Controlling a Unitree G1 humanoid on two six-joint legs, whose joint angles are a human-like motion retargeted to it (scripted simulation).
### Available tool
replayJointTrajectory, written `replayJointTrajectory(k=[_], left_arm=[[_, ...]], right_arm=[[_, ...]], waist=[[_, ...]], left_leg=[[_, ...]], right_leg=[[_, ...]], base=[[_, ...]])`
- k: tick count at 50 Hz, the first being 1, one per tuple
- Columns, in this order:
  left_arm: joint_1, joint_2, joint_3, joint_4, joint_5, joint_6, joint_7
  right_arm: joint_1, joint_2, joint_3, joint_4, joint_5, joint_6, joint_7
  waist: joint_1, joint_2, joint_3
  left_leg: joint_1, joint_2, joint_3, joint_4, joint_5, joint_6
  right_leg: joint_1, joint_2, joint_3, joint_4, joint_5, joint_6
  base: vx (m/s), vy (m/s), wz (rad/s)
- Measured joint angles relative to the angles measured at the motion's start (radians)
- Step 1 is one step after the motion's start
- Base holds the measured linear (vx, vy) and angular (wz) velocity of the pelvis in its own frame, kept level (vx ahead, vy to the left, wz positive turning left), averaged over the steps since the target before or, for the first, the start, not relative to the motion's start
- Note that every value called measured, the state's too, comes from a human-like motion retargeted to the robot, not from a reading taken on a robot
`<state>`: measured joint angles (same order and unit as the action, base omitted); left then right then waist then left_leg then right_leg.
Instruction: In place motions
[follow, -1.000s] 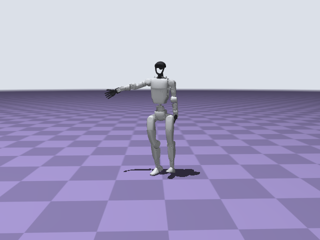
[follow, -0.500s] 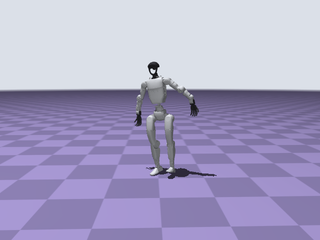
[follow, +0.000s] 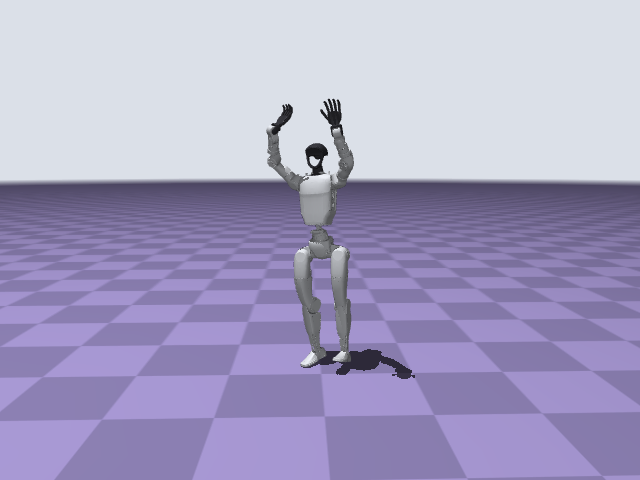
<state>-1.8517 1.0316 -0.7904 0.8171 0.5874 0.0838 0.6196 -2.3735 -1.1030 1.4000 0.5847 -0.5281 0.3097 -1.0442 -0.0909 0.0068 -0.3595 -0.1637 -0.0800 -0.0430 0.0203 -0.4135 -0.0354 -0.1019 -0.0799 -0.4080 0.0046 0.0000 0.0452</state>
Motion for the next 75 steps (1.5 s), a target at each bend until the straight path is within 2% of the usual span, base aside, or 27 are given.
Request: replayJointTrajectory(k=[2, 5, 10, 14, 17, 19, 21, 23, 25, 28, 30, 32, 35, 38, 39, 43, 46, 51, 55, 58, 62, 65, 67, 69, 71, 72, 75], left_arm=[[-0.028, -0.011, -0.022, 0.035, 0.088, -0.007, 0.035], [-0.025, 0.007, 0.02, 0.151, 0.141, -0.031, 0.085], [0.149, 0.125, 0.251, 0.408, 0.016, -0.011, 0.067], [0.409, 0.242, 0.558, 0.59, -0.079, 0.088, 0.007], [0.739, 0.286, 0.941, 0.655, -0.242, 0.114, 0.098], [0.988, 0.27, 1.241, 0.646, -0.321, 0.039, 0.11], [1.208, 0.233, 1.496, 0.634, -0.346, -0.108, 0.081], [1.342, 0.206, 1.647, 0.635, -0.413, -0.286, 0.1], [1.373, 0.204, 1.703, 0.644, -0.532, -0.407, 0.128], [1.305, 0.273, 1.616, 0.637, -0.589, -0.406, 0.052], [1.168, 0.331, 1.453, 0.602, -0.561, -0.366, 0.033], [0.939, 0.36, 1.195, 0.544, -0.508, -0.354, 0.053], [0.564, 0.335, 0.78, 0.419, -0.398, -0.344, 0.091], [0.331, 0.273, 0.498, 0.259, -0.284, -0.296, 0.077], [0.27, 0.258, 0.421, 0.21, -0.236, -0.276, 0.061], [-0.001, 0.19, 0.067, 0.106, -0.029, -0.205, 0.034], [-0.09, 0.101, -0.055, 0.087, 0.092, -0.152, 0.091], [-0.095, 0.054, -0.066, 0.142, 0.1, -0.148, 0.084], [0.003, 0.139, 0.085, 0.279, 0.049, -0.107, 0.067], [0.2, 0.213, 0.345, 0.394, -0.062, -0.046, 0.016], [0.561, 0.294, 0.766, 0.575, -0.24, 0.005, -0.086], [0.86, 0.314, 1.065, 0.652, -0.411, 0.029, -0.156], [0.989, 0.292, 1.213, 0.65, -0.512, -0.061, -0.21], [1.034, 0.281, 1.254, 0.638, -0.593, -0.228, -0.243], [1.003, 0.275, 1.217, 0.609, -0.633, -0.348, -0.187], [0.965, 0.274, 1.173, 0.588, -0.618, -0.371, -0.155], [0.777, 0.281, 0.932, 0.489, -0.499, -0.325, -0.12]], right_arm=[[0.029, -0.007, 0.0, 0.03, 0.016, -0.029, -0.026], [0.076, -0.073, 0.0, 0.119, 0.127, -0.091, 0.067], [0.098, -0.257, 0.0, 0.344, 0.242, -0.127, 0.198], [0.16, -0.404, -0.129, 0.574, 0.274, -0.152, 0.439], [0.341, -0.493, -0.365, 0.714, 0.261, -0.132, 0.718], [0.498, -0.537, -0.537, 0.773, 0.282, -0.09, 0.888], [0.646, -0.554, -0.7, 0.836, 0.301, -0.084, 1.0], [0.775, -0.546, -0.852, 0.896, 0.325, -0.098, 1.017], [0.868, -0.531, -0.966, 0.922, 0.387, -0.103, 0.983], [0.934, -0.506, -1.056, 0.855, 0.527, -0.139, 0.905], [0.913, -0.492, -1.022, 0.759, 0.579, -0.17, 0.838], [0.776, -0.474, -0.86, 0.639, 0.55, -0.172, 0.76], [0.43, -0.419, -0.458, 0.46, 0.472, -0.15, 0.649], [0.11, -0.318, -0.091, 0.298, 0.381, -0.118, 0.525], [0.057, -0.281, -0.031, 0.245, 0.341, -0.112, 0.469], [0.025, -0.133, 0.0, 0.097, 0.148, -0.139, 0.137], [0.026, -0.042, 0.0, 0.084, 0.071, -0.186, -0.042], [0.061, -0.043, 0.0, 0.186, 0.103, -0.181, 0.063], [0.087, -0.158, 0.0, 0.345, 0.152, -0.177, 0.12], [0.133, -0.29, -0.062, 0.472, 0.221, -0.197, 0.236], [0.384, -0.421, -0.414, 0.692, 0.256, -0.217, 0.503], [0.615, -0.496, -0.696, 0.78, 0.29, -0.199, 0.849], [0.731, -0.503, -0.859, 0.816, 0.393, -0.143, 1.02], [0.807, -0.493, -0.96, 0.82, 0.531, -0.128, 1.06], [0.858, -0.469, -1.012, 0.782, 0.651, -0.165, 0.975], [0.873, -0.455, -1.018, 0.747, 0.684, -0.197, 0.912], [0.84, -0.417, -0.925, 0.581, 0.648, -0.259, 0.734]], waist=[[0.028, -0.006, -0.003], [0.083, 0.003, -0.003], [0.148, 0.044, 0.003], [0.156, 0.078, 0.032], [0.147, 0.101, 0.048], [0.146, 0.117, 0.06], [0.151, 0.133, 0.061], [0.154, 0.141, 0.057], [0.149, 0.137, 0.055], [0.137, 0.121, 0.053], [0.127, 0.107, 0.054], [0.119, 0.095, 0.05], [0.117, 0.082, 0.042], [0.124, 0.08, 0.041], [0.121, 0.079, 0.042], [0.092, 0.057, 0.043], [0.079, 0.042, 0.043], [0.082, 0.029, 0.052], [0.107, 0.042, 0.061], [0.145, 0.06, 0.071], [0.156, 0.082, 0.083], [0.151, 0.095, 0.087], [0.146, 0.099, 0.09], [0.142, 0.095, 0.081], [0.135, 0.086, 0.07], [0.132, 0.08, 0.066], [0.125, 0.064, 0.066]], left_leg=[[0.003, 0.002, 0.008, -0.004, 0.0, 0.0], [-0.005, 0.002, 0.023, -0.01, -0.001, 0.001], [-0.029, -0.011, 0.013, -0.012, 0.001, 0.003], [-0.039, -0.019, 0.003, -0.016, 0.007, 0.002], [-0.043, -0.023, 0.006, -0.019, 0.009, 0.002], [-0.037, -0.022, 0.017, -0.022, 0.007, 0.002], [-0.035, -0.017, 0.033, -0.025, 0.003, 0.002], [-0.034, -0.012, 0.052, -0.027, -0.003, 0.002], [-0.03, -0.011, 0.061, -0.029, -0.007, 0.002], [-0.029, -0.008, 0.062, -0.029, -0.008, 0.001], [-0.023, -0.006, 0.059, -0.029, -0.006, 0.001], [-0.018, -0.005, 0.052, -0.027, -0.002, -0.001], [-0.011, -0.005, 0.042, -0.025, 0.002, -0.001], [0.0, -0.003, 0.043, -0.025, 0.003, 0.0], [0.005, -0.003, 0.045, -0.026, 0.002, 0.0], [0.02, 0.002, 0.053, -0.027, 0.001, -0.002], [0.028, 0.007, 0.057, -0.027, 0.001, -0.003], [0.028, 0.015, 0.061, -0.027, 0.005, -0.004], [0.008, 0.018, 0.068, -0.027, 0.008, -0.006], [-0.002, 0.017, 0.074, -0.027, 0.006, -0.006], [-0.014, 0.014, 0.074, -0.027, 0.005, -0.004], [-0.013, 0.01, 0.067, -0.027, 0.006, -0.002], [-0.01, 0.006, 0.061, -0.028, 0.005, 0.0], [-0.007, 0.001, 0.056, -0.029, 0.004, 0.002], [-0.004, -0.002, 0.051, -0.028, 0.004, 0.003], [-0.001, -0.003, 0.048, -0.028, 0.005, 0.004], [0.02, -0.004, 0.042, -0.024, 0.006, 0.005]], right_leg=[[-0.004, -0.002, 0.003, 0.002, 0.003, 0.001], [-0.023, -0.005, 0.013, 0.004, 0.008, 0.002], [-0.047, -0.016, 0.014, 0.002, 0.009, 0.004], [-0.054, -0.023, 0.011, 0.001, 0.009, 0.005], [-0.061, -0.025, 0.012, 0.0, 0.01, 0.005], [-0.064, -0.025, 0.023, 0.001, 0.012, 0.004], [-0.074, -0.022, 0.039, 0.001, 0.015, 0.003], [-0.085, -0.019, 0.056, 0.002, 0.017, 0.001], [-0.089, -0.019, 0.061, 0.002, 0.019, 0.0], [-0.09, -0.018, 0.062, 0.004, 0.018, 0.001], [-0.081, -0.016, 0.059, 0.004, 0.018, 0.0], [-0.07, -0.015, 0.052, 0.002, 0.019, 0.0], [-0.056, -0.015, 0.042, 0.001, 0.019, -0.001], [-0.045, -0.011, 0.042, 0.001, 0.017, -0.002], [-0.042, -0.01, 0.043, 0.001, 0.017, -0.002], [-0.032, -0.005, 0.049, 0.001, 0.017, -0.004], [-0.025, -0.002, 0.051, 0.001, 0.017, -0.005], [-0.024, 0.004, 0.053, 0.001, 0.02, -0.006], [-0.046, 0.004, 0.058, 0.003, 0.023, -0.006], [-0.06, 0.003, 0.064, 0.004, 0.024, -0.006], [-0.073, 0.002, 0.064, 0.004, 0.024, -0.006], [-0.07, -0.001, 0.06, 0.004, 0.023, -0.005], [-0.065, -0.003, 0.056, 0.002, 0.021, -0.005], [-0.059, -0.004, 0.052, 0.0, 0.019, -0.005], [-0.054, -0.005, 0.049, -0.001, 0.018, -0.005], [-0.049, -0.006, 0.047, -0.001, 0.017, -0.005], [-0.023, -0.005, 0.041, 0.0, 0.017, -0.005]], base=[[0.03, 0.03, -0.2], [-0.11, 0.19, -0.22], [-0.14, 0.19, 0.13], [-0.15, 0.14, 0.15], [-0.09, 0.1, -0.04], [-0.03, 0.07, -0.27], [0.01, 0.07, -0.42], [0.01, 0.03, -0.44], [0.0, 0.0, -0.15], [0.0, 0.0, 0.0], [0.0, 0.0, 0.0], [0.04, -0.08, 0.19], [0.05, -0.11, 0.16], [0.05, -0.1, -0.02], [0.02, -0.1, -0.11], [0.02, -0.09, -0.13], [0.04, -0.06, -0.08], [-0.01, 0.0, -0.01], [-0.14, 0.06, -0.07], [-0.13, 0.06, -0.08], [-0.07, 0.1, 0.01], [-0.01, 0.02, 0.03], [0.0, 0.0, 0.0], [0.0, -0.06, 0.13], [0.01, -0.07, 0.13], [0.04, -0.06, 0.12], [0.06, -0.07, 0.07]])
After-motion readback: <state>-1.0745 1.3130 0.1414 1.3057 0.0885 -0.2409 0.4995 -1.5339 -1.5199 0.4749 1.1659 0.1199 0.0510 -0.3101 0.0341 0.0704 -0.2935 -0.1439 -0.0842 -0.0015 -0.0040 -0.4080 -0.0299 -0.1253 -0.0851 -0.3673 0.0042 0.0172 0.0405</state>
